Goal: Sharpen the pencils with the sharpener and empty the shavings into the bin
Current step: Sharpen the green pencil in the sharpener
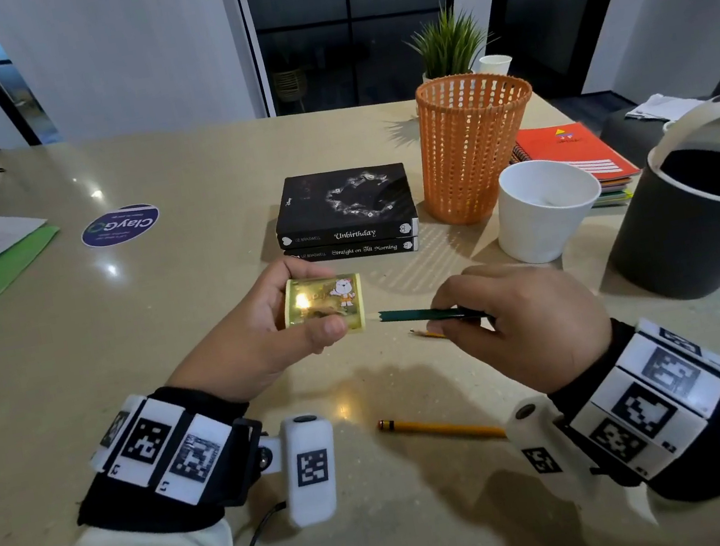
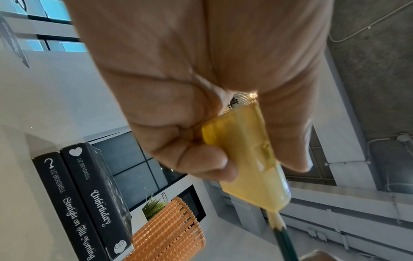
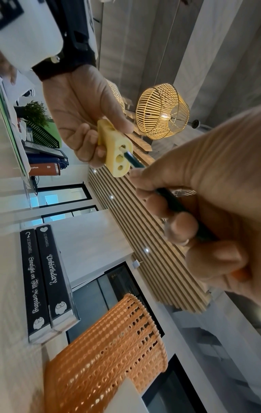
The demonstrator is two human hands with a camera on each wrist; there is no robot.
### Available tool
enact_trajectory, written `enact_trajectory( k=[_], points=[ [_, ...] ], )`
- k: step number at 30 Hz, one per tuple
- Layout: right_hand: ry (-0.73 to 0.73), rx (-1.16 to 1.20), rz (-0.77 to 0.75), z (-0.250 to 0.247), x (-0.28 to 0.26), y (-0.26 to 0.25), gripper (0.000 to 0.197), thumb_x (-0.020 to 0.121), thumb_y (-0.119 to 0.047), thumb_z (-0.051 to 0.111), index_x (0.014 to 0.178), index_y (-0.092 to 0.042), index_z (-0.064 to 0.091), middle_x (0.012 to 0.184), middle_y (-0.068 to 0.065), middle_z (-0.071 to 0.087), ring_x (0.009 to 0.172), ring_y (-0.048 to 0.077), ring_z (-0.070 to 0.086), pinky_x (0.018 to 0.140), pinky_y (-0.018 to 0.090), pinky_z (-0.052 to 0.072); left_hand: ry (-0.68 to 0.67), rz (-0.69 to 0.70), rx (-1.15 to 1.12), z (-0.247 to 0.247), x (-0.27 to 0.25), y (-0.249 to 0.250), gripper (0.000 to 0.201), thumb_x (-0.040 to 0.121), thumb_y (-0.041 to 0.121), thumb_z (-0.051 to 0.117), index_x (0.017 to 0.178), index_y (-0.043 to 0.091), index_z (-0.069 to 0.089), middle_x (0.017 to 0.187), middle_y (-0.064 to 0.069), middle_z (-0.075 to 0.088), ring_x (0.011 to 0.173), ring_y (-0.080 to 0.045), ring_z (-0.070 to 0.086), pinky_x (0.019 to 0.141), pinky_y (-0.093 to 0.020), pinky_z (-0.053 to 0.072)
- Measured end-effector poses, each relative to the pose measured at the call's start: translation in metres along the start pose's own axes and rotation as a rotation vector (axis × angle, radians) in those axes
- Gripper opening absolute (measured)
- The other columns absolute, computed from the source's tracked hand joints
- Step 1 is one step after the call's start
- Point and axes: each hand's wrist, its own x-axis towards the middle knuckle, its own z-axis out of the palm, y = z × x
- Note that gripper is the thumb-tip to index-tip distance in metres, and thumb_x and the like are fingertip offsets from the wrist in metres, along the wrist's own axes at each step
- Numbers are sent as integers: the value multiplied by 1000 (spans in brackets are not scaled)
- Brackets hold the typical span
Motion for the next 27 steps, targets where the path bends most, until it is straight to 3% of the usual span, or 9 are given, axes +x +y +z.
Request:
enact_trajectory(
  k=[4,9,11,14,18,24,27],
  points=[
    [-6,-25,-16,2,2,-5,18,81,-37,52,77,-22,60,63,-10,55,49,13,52,39,22,37,-32,-10,19,8,0,2,56,54,37,74,103,23,50,78,18,67,70,2,60,62,-14,48],
    [8,28,17,4,0,-10,15,74,-27,61,85,-19,56,64,-9,59,48,9,52,41,21,40,-20,-13,20,10,0,3,53,55,38,73,102,26,52,79,19,66,69,3,60,61,-15,49],
    [-5,61,-4,4,0,-9,11,79,-27,56,84,-18,55,67,-7,60,50,13,54,42,24,43,-14,-12,5,8,-1,3,54,54,38,74,102,27,52,78,17,67,67,1,59,61,-16,49],
    [-8,7,-105,3,1,-8,25,85,-28,45,82,-12,65,69,-1,61,54,22,57,43,27,46,-37,-37,-13,6,-1,1,58,52,46,78,102,30,52,77,11,66,66,-5,59,61,-18,49],
    [42,-120,-147,6,4,-15,31,86,-26,43,77,-10,67,59,1,60,47,26,56,39,23,39,-86,-91,-96,4,1,-2,61,46,52,84,98,38,54,76,6,64,67,-10,59,64,-22,50],
    [-71,114,-46,12,7,-10,33,86,-33,39,73,-15,63,52,-7,49,45,17,46,42,25,36,-100,-37,8,4,-1,6,66,47,60,79,102,40,47,79,10,64,69,-4,60,67,-19,49],
    [-147,235,51,12,8,-5,34,86,-39,42,75,-16,66,52,-2,54,48,14,46,46,29,39,-76,-28,27,6,-2,10,58,54,43,71,104,35,43,88,4,59,70,0,62,66,-16,50]
  ],
)
